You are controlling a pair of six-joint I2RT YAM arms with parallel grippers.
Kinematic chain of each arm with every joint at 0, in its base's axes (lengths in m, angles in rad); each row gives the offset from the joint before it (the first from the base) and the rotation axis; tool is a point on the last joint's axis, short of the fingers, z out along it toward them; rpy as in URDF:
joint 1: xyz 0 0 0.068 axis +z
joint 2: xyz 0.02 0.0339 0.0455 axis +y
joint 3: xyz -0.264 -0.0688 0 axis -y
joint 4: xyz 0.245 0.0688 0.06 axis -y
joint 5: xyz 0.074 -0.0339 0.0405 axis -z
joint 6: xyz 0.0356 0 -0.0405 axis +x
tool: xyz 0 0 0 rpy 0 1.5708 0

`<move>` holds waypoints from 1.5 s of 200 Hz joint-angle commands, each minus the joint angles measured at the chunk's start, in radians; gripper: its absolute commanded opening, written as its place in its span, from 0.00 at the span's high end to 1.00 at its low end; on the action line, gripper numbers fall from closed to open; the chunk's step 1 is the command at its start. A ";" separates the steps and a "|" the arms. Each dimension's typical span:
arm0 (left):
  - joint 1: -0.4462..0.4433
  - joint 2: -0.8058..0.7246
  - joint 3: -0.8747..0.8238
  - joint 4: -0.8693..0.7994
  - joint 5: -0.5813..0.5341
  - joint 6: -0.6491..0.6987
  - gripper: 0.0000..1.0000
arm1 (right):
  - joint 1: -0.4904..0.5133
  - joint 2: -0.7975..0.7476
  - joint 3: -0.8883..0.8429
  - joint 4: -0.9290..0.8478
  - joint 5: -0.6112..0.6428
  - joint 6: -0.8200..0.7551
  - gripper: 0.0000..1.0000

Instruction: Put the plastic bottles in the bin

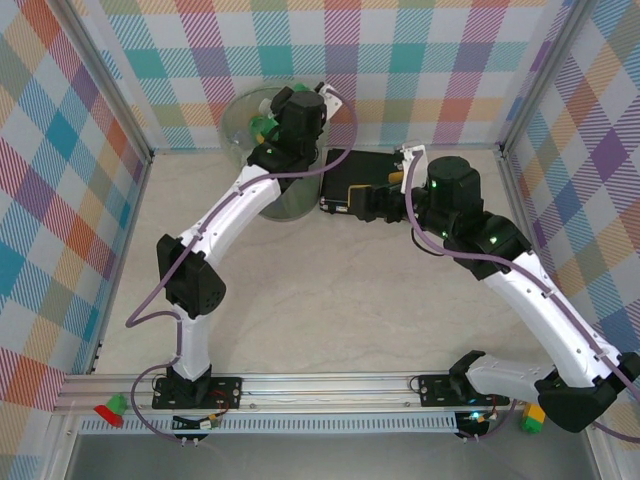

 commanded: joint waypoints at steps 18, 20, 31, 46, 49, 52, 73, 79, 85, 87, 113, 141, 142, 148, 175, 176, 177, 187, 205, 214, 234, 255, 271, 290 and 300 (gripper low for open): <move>0.010 -0.001 0.040 -0.107 0.038 -0.103 0.41 | -0.006 0.014 0.028 0.000 0.022 -0.017 0.01; 0.009 -0.002 0.040 -0.108 0.036 -0.105 0.41 | -0.006 0.013 0.027 0.001 0.022 -0.017 0.01; 0.009 0.001 0.036 -0.119 0.028 -0.107 0.38 | -0.006 0.013 0.023 0.003 0.024 -0.015 0.01; 0.009 0.007 0.039 -0.125 0.013 -0.106 0.24 | -0.006 0.014 0.019 0.007 0.024 -0.013 0.01; 0.008 0.008 0.041 -0.126 0.011 -0.106 0.21 | -0.006 0.014 0.018 0.007 0.024 -0.013 0.01; 0.007 0.007 0.043 -0.129 0.009 -0.109 0.19 | -0.004 0.015 0.019 0.007 0.024 -0.013 0.01; 0.008 0.002 0.079 -0.168 0.026 -0.156 0.13 | -0.006 0.018 0.019 0.007 0.024 -0.013 0.01; 0.007 -0.001 0.094 -0.183 0.037 -0.172 0.12 | -0.006 0.018 0.020 0.009 0.024 -0.013 0.01; 0.007 -0.004 0.107 -0.197 0.047 -0.189 0.10 | -0.006 0.019 0.020 0.008 0.024 -0.013 0.01; 0.007 -0.004 0.112 -0.202 0.050 -0.194 0.09 | -0.006 0.019 0.020 0.007 0.024 -0.013 0.01; 0.009 -0.008 0.173 -0.266 0.092 -0.287 0.09 | -0.006 0.019 0.019 0.005 0.024 -0.008 0.01; 0.020 -0.018 0.211 -0.315 0.116 -0.403 0.14 | -0.006 0.016 0.019 0.003 0.024 -0.005 0.01; 0.021 -0.019 0.212 -0.317 0.117 -0.409 0.15 | -0.006 0.016 0.018 0.003 0.024 -0.004 0.01; 0.029 -0.024 0.218 -0.326 0.115 -0.439 0.17 | -0.006 0.014 0.016 0.003 0.024 -0.005 0.01; 0.086 -0.048 0.220 -0.369 0.110 -0.582 0.33 | -0.006 0.011 0.015 0.002 0.023 -0.002 0.01; 0.089 -0.050 0.221 -0.373 0.111 -0.587 0.33 | -0.006 0.012 0.016 0.002 0.023 -0.002 0.01; 0.091 -0.050 0.221 -0.375 0.111 -0.591 0.34 | -0.006 0.012 0.016 0.001 0.024 -0.002 0.01; 0.115 -0.054 0.221 -0.396 0.119 -0.630 0.42 | -0.006 0.012 0.015 0.001 0.021 -0.002 0.01; 0.147 -0.053 0.220 -0.430 0.122 -0.680 0.49 | -0.006 0.012 0.014 0.004 0.019 0.001 0.01; 0.158 -0.051 0.219 -0.441 0.115 -0.694 0.49 | -0.005 0.011 0.014 0.005 0.017 0.000 0.01; 0.180 -0.040 0.219 -0.460 0.119 -0.728 0.49 | -0.006 0.014 0.015 0.003 0.015 0.000 0.01; 0.192 -0.024 0.220 -0.472 0.164 -0.741 0.49 | -0.006 0.012 0.013 0.004 0.018 -0.001 0.01; 0.191 -0.005 0.220 -0.481 0.200 -0.741 0.49 | -0.006 0.012 0.015 0.001 0.019 -0.001 0.01; 0.191 0.015 0.217 -0.505 0.255 -0.744 0.49 | -0.006 0.011 0.014 -0.001 0.025 -0.003 0.01; 0.186 0.021 0.209 -0.511 0.273 -0.740 0.49 | -0.006 0.011 0.012 -0.002 0.028 -0.004 0.01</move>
